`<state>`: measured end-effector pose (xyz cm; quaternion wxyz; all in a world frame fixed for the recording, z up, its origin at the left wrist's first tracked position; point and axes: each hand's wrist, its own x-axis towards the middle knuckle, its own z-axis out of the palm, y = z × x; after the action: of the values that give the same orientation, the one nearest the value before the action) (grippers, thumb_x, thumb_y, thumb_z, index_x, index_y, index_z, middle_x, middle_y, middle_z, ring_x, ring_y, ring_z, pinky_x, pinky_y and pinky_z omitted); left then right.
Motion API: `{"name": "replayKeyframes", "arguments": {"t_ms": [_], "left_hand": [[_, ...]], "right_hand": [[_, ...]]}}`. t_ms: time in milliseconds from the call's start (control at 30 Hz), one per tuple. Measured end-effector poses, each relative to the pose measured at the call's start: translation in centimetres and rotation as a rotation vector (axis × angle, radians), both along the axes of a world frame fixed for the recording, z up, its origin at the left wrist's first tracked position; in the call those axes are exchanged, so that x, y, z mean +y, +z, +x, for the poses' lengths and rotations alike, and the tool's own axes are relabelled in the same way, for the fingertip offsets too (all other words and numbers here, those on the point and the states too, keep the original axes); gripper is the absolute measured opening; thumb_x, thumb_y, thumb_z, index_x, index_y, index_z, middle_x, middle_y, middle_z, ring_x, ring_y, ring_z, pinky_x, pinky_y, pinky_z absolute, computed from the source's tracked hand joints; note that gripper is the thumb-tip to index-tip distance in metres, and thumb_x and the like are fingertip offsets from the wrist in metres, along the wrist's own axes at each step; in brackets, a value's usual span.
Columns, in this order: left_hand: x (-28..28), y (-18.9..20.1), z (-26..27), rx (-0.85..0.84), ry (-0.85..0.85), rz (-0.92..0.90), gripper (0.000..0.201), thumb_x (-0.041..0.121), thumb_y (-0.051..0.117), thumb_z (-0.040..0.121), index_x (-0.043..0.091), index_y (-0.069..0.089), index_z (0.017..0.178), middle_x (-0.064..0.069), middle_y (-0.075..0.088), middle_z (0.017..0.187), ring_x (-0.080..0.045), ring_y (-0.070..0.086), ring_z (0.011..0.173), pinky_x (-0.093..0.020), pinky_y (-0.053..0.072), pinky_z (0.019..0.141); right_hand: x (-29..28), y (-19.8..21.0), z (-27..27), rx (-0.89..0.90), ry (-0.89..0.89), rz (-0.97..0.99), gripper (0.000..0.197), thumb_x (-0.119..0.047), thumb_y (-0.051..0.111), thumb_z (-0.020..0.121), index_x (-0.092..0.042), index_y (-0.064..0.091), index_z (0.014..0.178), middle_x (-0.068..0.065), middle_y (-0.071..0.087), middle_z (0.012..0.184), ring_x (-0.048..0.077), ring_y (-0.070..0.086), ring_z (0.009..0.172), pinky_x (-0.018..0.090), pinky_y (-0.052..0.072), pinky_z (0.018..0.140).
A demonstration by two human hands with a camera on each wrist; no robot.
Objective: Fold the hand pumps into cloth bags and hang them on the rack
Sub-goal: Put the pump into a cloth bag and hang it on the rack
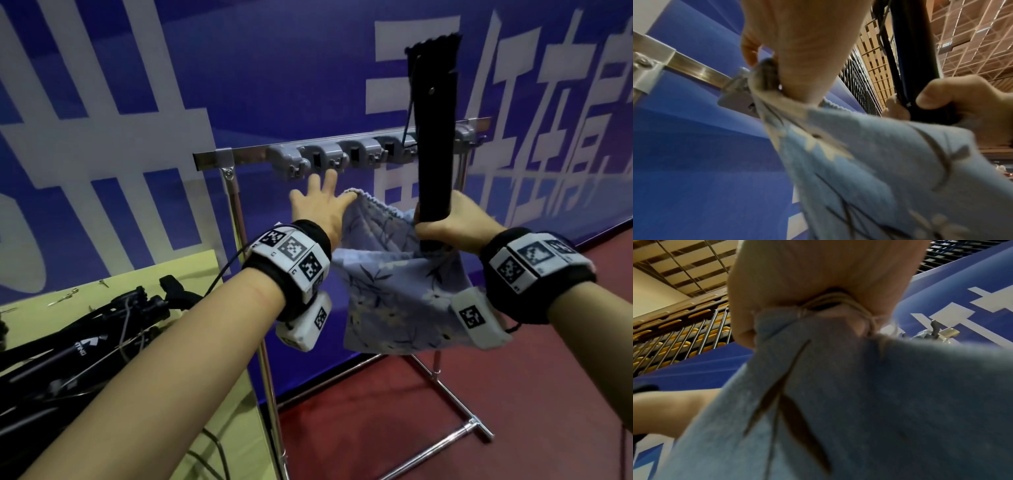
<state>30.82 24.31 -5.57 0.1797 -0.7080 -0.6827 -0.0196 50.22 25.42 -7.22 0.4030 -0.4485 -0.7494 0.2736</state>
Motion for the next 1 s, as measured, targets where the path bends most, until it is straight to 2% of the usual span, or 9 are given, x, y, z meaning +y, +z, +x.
{"name": "replayKeyframes", "arguments": {"t_ms": [133,233,300,433,533,667,767,900,1000], "left_hand": [[0.6,-1.0,-1.0,-0.340,-0.025,-0.121,0.079,0.002,0.065,0.079,0.024,0.025,0.144,-0.016,0.019,0.148,-0.039,0.033,0.129,-0.042,0.043,0.091],[1.0,-1.5,-1.0,-0.665,-0.157,-0.087,0.051,-0.002,0.049,0.088,0.007,0.039,0.137,-0.015,0.049,0.134,-0.031,0.050,0.118,-0.031,0.043,0.084],[1.1,-0.9,-0.4,-1.044,-0.228,-0.002,0.043,-0.008,0.036,0.090,0.002,0.051,0.129,-0.016,0.059,0.114,-0.026,0.060,0.093,-0.025,0.047,0.066],[1.0,1.2,0.4,-1.626,-0.241,-0.011,0.039,-0.010,0.026,0.088,0.008,0.059,0.094,-0.004,0.047,0.059,-0.012,0.039,0.042,-0.018,0.027,0.041],[0.9,2.0,0.7,-1.681,-0.264,0.012,0.035,-0.009,0.033,0.079,0.017,0.031,0.055,0.004,0.025,0.042,-0.011,0.023,0.036,-0.019,0.017,0.043],[1.2,1.1,0.5,-1.598,-0.316,0.000,0.043,-0.016,0.035,0.075,0.021,0.022,0.056,-0.001,0.017,0.057,-0.014,0.021,0.049,-0.025,0.014,0.050],[1.5,0.4,-0.4,-1.647,-0.283,-0.001,0.043,-0.016,0.034,0.077,0.022,0.022,0.060,-0.002,0.018,0.061,-0.015,0.024,0.054,-0.026,0.017,0.050],[1.0,-0.5,-0.3,-1.768,-0.323,-0.078,0.043,-0.017,0.032,0.084,0.020,0.024,0.062,-0.001,0.025,0.056,-0.011,0.033,0.042,-0.018,0.030,0.040],[0.7,-1.9,1.2,-1.741,-0.342,-0.134,0.044,-0.017,0.032,0.084,0.021,0.024,0.062,0.000,0.023,0.056,-0.009,0.031,0.040,-0.018,0.028,0.039]], "right_hand": [[0.5,-0.4,0.6,-0.025,-0.074,0.005,0.066,-0.040,0.062,0.042,0.015,0.053,0.078,0.016,0.050,0.068,0.021,0.047,0.063,0.035,0.037,0.062],[0.6,-0.8,0.9,-0.025,-0.117,-0.010,0.048,-0.031,0.071,0.056,0.011,0.052,0.071,0.014,0.048,0.066,0.021,0.045,0.062,0.031,0.035,0.058],[0.8,-1.3,1.0,-0.077,-0.180,0.018,0.028,-0.017,0.071,0.071,-0.001,0.049,0.065,0.012,0.045,0.062,0.020,0.042,0.059,0.029,0.031,0.052],[1.0,-1.9,1.1,-0.225,-0.263,0.045,0.028,-0.025,0.073,0.075,-0.011,0.050,0.071,0.003,0.053,0.066,0.017,0.049,0.062,0.027,0.035,0.051],[0.6,-1.5,1.4,-0.414,-0.223,0.021,0.030,-0.038,0.072,0.077,-0.018,0.052,0.085,-0.003,0.056,0.078,0.012,0.051,0.070,0.023,0.036,0.054],[1.1,-1.5,2.0,-0.754,-0.135,0.038,0.050,-0.030,0.066,0.084,-0.014,0.046,0.126,0.008,0.055,0.096,0.027,0.055,0.089,0.028,0.035,0.070],[1.9,-1.9,3.4,-0.908,-0.114,-0.009,0.068,-0.020,0.074,0.078,-0.017,0.037,0.135,0.001,0.048,0.073,0.016,0.044,0.063,0.028,0.035,0.060],[2.0,-3.1,4.0,-0.764,-0.018,-0.134,0.042,-0.035,0.063,0.088,-0.024,0.050,0.127,-0.006,0.052,0.075,0.007,0.049,0.065,0.016,0.039,0.060],[2.0,-4.6,2.1,-0.531,0.113,-0.225,0.029,-0.032,0.052,0.094,-0.035,0.050,0.123,0.004,0.063,0.104,0.030,0.060,0.079,0.036,0.051,0.075]]}}
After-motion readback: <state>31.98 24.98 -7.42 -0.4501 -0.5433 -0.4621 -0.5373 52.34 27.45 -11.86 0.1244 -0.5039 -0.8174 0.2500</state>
